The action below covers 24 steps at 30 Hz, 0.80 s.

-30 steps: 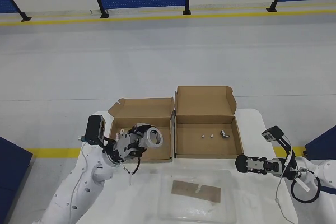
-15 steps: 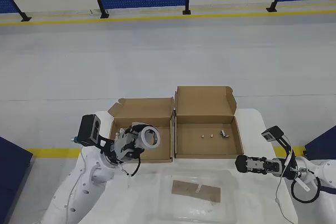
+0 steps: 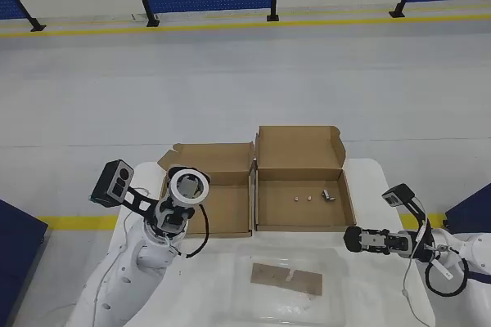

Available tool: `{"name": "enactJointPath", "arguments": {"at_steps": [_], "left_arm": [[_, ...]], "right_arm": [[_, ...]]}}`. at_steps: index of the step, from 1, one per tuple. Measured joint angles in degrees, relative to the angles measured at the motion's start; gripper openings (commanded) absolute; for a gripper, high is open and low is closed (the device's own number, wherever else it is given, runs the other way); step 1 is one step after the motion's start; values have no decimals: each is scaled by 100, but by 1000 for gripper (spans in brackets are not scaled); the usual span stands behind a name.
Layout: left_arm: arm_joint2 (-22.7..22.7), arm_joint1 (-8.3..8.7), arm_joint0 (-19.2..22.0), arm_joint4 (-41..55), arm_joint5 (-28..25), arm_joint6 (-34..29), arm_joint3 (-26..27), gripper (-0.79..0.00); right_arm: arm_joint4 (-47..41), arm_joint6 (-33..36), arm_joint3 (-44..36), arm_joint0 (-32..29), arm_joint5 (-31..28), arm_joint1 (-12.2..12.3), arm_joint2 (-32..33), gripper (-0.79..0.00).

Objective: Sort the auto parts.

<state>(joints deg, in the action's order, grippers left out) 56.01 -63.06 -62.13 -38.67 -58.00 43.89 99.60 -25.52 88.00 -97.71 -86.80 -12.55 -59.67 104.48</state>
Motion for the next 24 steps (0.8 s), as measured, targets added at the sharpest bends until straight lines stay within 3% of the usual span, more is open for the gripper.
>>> {"name": "enactJointPath", "arguments": {"at_steps": [11,24], "left_arm": [[17,-2,9,6,4,-5,60,-785],[44,-69,-102,697,0,-660,541,-785]], "right_arm": [[0,0,0,0,0,0,0,0],[0,0,0,0,0,0,0,0]]}}
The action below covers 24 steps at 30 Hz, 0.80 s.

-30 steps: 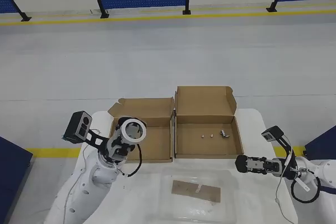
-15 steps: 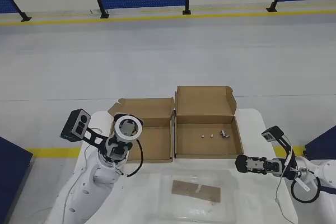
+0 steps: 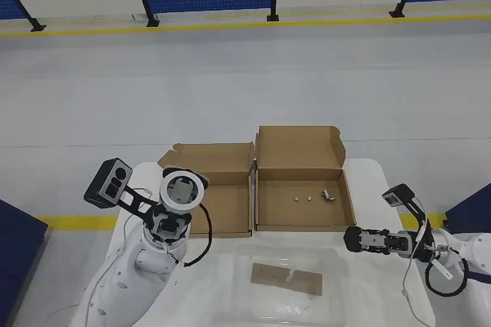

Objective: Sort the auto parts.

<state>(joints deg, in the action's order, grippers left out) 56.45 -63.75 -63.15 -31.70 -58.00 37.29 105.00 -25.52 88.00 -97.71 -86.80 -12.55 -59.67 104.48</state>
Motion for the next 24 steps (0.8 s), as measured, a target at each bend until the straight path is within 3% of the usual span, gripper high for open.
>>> {"name": "enactJointPath", "arguments": {"at_steps": [9,20,24], "left_arm": [[200,9,-146,408,13,-706,342,-785],[207,9,-149,403,22,-723,344,-785],[200,-17,-160,478,390,-1060,524,-785]], "right_arm": [[0,0,0,0,0,0,0,0],[0,0,0,0,0,0,0,0],[0,0,0,0,0,0,0,0]]}}
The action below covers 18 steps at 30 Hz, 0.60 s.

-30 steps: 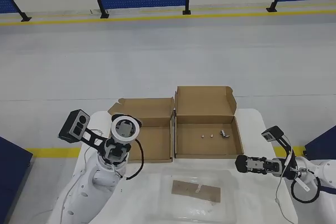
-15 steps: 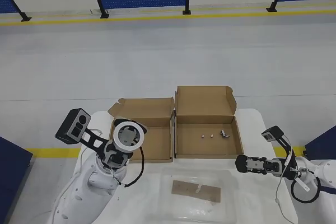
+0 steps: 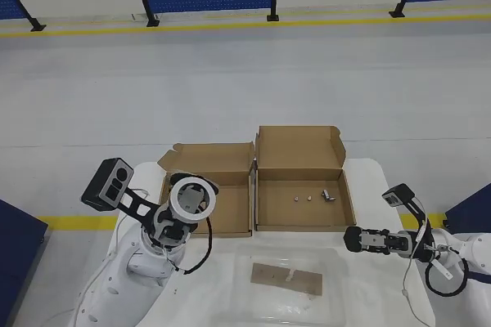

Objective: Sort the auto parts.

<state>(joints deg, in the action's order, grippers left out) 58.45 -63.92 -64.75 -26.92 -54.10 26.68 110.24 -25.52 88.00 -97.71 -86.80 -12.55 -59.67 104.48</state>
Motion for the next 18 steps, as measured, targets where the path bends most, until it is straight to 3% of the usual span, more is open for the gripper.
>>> {"name": "enactJointPath", "arguments": {"at_steps": [11,18], "left_arm": [[-11,-123,161,369,687,-648,485,-785],[23,-198,197,575,664,-767,577,-785]], "right_arm": [[0,0,0,0,0,0,0,0],[0,0,0,0,0,0,0,0]]}}
